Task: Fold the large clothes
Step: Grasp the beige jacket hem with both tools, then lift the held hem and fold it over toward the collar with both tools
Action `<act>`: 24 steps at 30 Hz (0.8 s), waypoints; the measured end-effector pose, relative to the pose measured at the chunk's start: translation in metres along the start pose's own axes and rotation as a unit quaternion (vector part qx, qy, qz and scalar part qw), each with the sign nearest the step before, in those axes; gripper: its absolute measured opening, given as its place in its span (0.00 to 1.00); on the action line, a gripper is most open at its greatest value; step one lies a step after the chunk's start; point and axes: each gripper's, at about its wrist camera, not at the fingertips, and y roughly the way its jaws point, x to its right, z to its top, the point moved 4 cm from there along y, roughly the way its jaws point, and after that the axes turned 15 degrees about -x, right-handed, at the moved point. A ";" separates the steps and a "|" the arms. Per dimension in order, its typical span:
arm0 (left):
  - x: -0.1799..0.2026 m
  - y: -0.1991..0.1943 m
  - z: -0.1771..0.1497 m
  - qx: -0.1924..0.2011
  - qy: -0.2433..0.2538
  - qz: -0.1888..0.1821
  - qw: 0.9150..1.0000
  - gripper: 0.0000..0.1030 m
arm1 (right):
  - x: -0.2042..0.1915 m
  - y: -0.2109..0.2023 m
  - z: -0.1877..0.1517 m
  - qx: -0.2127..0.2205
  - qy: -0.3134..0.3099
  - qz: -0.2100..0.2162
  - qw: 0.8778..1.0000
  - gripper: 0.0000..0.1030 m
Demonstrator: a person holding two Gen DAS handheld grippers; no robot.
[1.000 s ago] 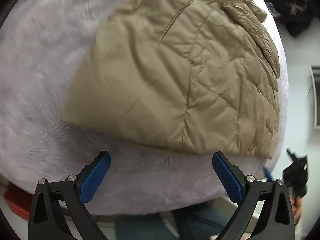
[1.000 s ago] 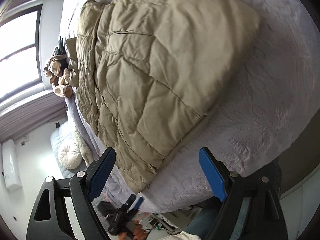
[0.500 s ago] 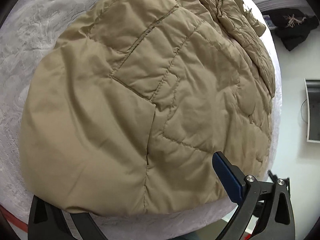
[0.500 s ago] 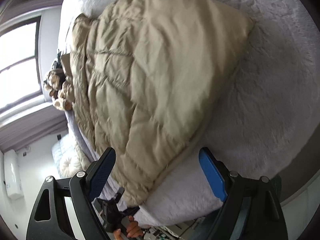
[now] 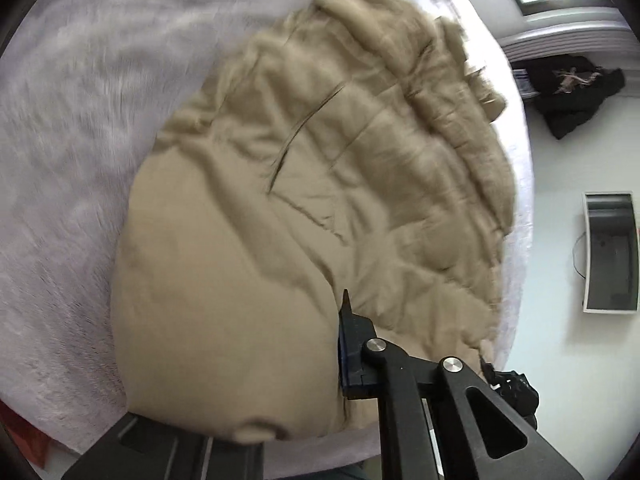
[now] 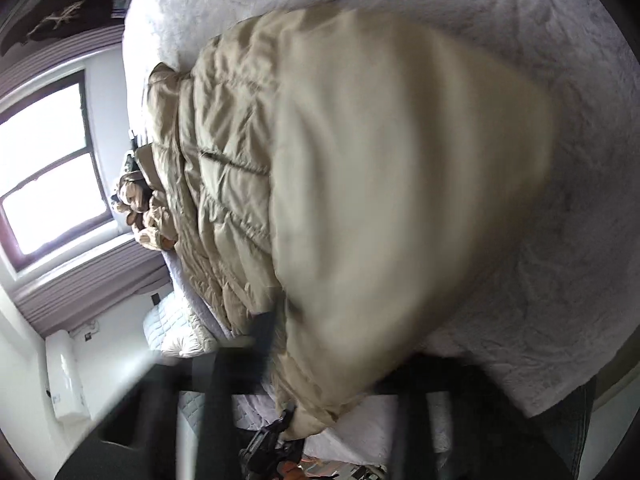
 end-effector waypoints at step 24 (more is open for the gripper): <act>0.174 -0.106 0.201 0.158 0.107 0.041 0.981 0.14 | -0.346 0.018 0.092 -0.034 -0.379 -0.119 0.917 0.08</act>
